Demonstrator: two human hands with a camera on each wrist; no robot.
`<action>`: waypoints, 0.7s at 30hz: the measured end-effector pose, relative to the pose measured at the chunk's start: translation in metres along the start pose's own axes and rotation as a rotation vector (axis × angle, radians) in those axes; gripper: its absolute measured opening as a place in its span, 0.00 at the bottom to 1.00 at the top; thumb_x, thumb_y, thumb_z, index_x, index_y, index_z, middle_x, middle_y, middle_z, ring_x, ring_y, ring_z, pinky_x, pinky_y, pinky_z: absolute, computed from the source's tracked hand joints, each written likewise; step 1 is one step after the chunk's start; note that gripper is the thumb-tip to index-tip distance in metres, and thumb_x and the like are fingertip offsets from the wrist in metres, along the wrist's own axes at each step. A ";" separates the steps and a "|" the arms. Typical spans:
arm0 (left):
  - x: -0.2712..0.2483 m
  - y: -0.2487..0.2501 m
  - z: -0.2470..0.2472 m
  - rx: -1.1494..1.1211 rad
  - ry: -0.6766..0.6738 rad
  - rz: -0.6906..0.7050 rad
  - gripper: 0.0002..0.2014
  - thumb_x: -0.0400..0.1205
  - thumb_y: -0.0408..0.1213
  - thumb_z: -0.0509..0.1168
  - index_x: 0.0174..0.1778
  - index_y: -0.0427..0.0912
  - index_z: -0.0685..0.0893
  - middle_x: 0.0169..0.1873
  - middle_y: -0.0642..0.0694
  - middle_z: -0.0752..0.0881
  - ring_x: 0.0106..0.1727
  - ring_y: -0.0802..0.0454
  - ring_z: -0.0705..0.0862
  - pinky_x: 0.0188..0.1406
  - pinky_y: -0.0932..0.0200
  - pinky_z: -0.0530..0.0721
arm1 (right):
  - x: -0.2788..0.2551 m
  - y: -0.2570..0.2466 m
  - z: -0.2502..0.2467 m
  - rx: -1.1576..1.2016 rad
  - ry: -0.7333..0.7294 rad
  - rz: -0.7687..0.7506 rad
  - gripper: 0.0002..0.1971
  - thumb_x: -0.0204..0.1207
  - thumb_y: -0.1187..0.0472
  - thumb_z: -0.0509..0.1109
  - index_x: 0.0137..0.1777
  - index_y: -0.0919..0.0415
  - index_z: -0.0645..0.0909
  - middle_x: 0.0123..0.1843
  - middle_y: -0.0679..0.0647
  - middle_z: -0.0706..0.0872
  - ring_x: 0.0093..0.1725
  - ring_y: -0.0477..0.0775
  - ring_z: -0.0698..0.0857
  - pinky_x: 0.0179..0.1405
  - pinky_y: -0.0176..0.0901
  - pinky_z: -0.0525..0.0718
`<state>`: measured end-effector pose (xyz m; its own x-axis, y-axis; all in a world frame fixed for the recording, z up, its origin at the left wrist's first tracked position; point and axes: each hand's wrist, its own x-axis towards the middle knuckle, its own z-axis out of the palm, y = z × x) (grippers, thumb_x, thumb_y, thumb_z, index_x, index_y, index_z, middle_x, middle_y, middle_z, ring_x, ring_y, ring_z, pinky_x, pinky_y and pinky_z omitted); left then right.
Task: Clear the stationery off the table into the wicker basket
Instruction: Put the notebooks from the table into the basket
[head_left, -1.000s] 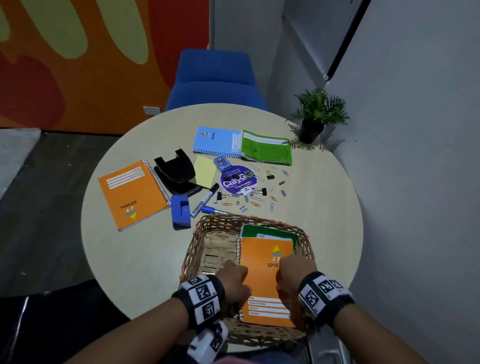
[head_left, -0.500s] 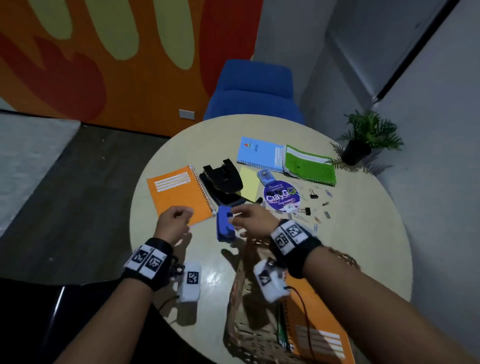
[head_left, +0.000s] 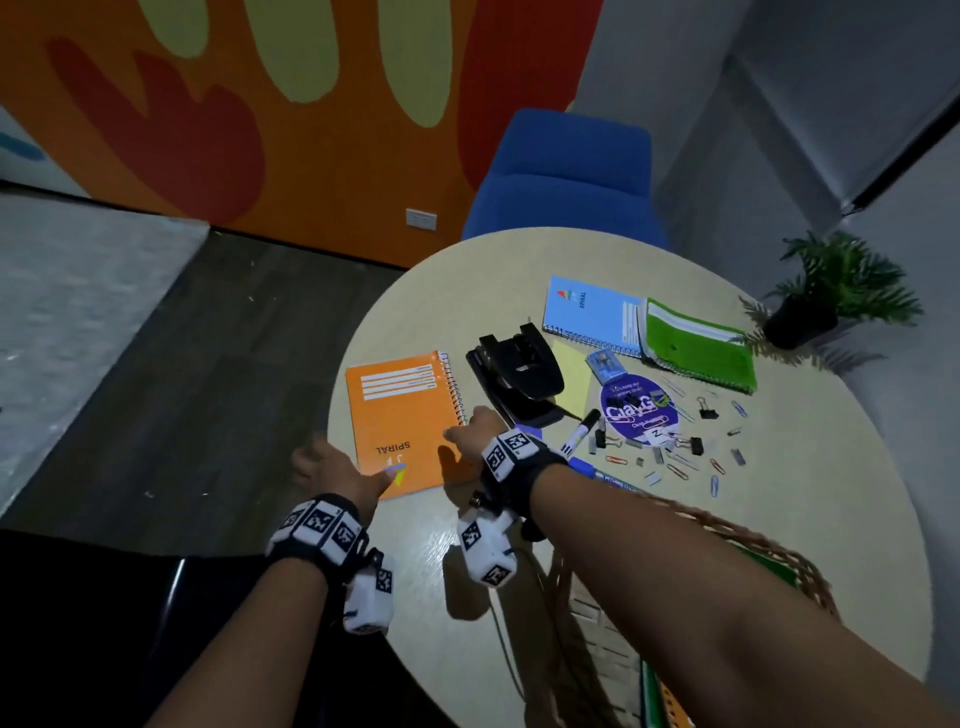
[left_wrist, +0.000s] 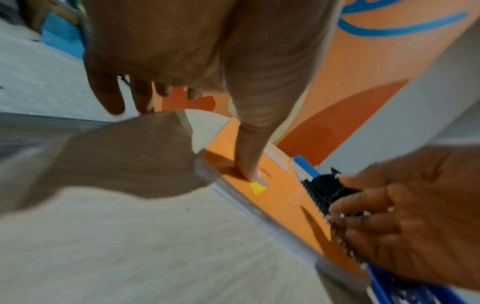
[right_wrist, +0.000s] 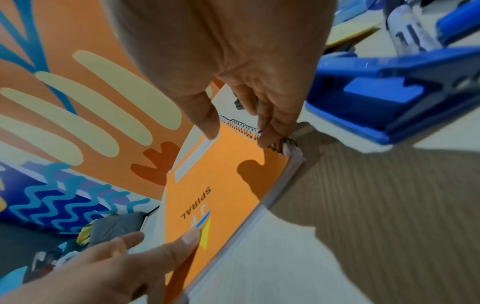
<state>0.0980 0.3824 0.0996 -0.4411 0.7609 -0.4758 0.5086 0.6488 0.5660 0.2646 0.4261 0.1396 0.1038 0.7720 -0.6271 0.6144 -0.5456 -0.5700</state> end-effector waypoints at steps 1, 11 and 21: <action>-0.002 -0.004 -0.005 -0.055 -0.056 0.015 0.46 0.69 0.39 0.79 0.77 0.38 0.59 0.75 0.35 0.68 0.73 0.36 0.71 0.69 0.41 0.73 | -0.002 0.001 0.004 0.018 -0.030 0.008 0.23 0.74 0.56 0.70 0.65 0.68 0.76 0.65 0.65 0.83 0.63 0.65 0.83 0.56 0.48 0.83; -0.059 -0.065 -0.027 -0.168 -0.106 0.118 0.10 0.80 0.26 0.62 0.54 0.38 0.83 0.48 0.35 0.88 0.48 0.42 0.84 0.52 0.47 0.82 | -0.091 0.020 0.017 -0.177 -0.131 -0.332 0.12 0.77 0.65 0.62 0.59 0.58 0.71 0.55 0.62 0.83 0.49 0.63 0.82 0.48 0.52 0.80; -0.187 0.045 0.011 -0.228 -0.583 0.593 0.11 0.81 0.30 0.65 0.45 0.52 0.88 0.41 0.51 0.94 0.43 0.54 0.92 0.45 0.53 0.90 | -0.209 0.173 -0.131 -0.085 0.254 -0.231 0.23 0.78 0.63 0.66 0.72 0.49 0.69 0.53 0.45 0.84 0.47 0.51 0.85 0.49 0.50 0.85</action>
<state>0.2109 0.2694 0.2066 0.3320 0.8967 -0.2928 0.3467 0.1726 0.9219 0.4517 0.2126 0.2414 0.1391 0.9344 -0.3281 0.7060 -0.3259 -0.6288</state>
